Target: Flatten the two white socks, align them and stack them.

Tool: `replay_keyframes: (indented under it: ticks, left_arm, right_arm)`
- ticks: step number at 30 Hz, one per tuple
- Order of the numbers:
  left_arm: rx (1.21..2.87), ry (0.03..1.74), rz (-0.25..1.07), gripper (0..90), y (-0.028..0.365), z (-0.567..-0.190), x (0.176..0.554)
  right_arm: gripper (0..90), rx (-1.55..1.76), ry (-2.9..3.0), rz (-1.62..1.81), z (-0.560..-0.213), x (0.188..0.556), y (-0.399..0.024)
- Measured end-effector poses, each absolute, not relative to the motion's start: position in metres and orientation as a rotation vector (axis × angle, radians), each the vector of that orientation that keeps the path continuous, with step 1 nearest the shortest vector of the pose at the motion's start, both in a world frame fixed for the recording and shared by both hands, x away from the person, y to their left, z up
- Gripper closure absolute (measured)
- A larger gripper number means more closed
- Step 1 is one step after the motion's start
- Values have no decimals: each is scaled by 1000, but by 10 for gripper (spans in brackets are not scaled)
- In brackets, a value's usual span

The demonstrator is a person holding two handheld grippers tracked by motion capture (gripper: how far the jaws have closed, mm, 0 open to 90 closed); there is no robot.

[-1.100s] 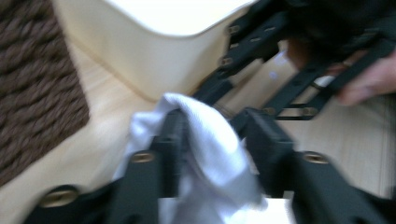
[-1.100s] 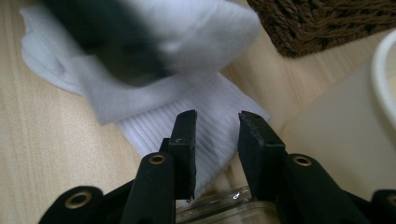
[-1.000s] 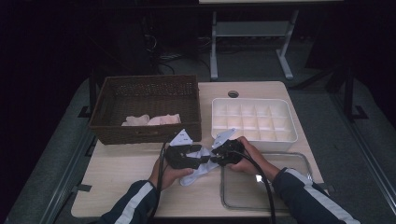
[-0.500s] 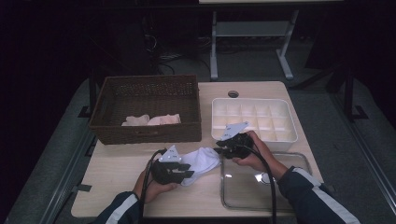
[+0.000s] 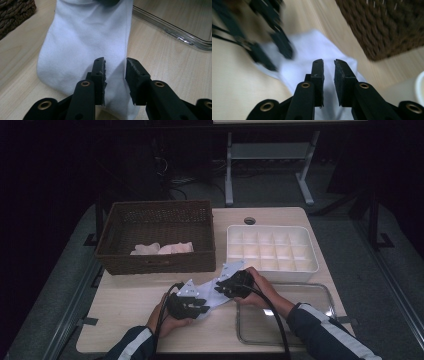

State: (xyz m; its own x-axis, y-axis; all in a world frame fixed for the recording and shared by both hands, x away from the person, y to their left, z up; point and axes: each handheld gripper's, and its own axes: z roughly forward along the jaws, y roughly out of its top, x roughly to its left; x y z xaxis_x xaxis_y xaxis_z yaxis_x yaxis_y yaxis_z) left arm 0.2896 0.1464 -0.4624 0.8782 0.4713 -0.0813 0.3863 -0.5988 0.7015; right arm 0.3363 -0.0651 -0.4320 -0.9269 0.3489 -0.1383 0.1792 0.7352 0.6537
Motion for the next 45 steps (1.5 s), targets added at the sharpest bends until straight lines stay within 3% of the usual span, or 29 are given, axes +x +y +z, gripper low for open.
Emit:
replay_keyframes:
  ticks: [16, 26, 32, 37, 45]
  left_arm:
    - [2313, 594, 154, 697, 160, -459, 282]
    - [2216, 788, 185, 366, 184, -454, 280]
    - [2193, 842, 174, 310, 187, -459, 284]
    - [2196, 835, 175, 306, 182, -460, 284]
    - [2284, 783, 243, 389, 184, -464, 288]
  right_arm:
    - [822, 531, 2668, 826, -436, 344, -77]
    - [824, 481, 2623, 895, -422, 336, -80]
    - [836, 427, 2647, 1014, -419, 325, -70]
    - [834, 316, 2705, 980, -433, 324, -55]
    - [836, 378, 2757, 928, -451, 337, -52]
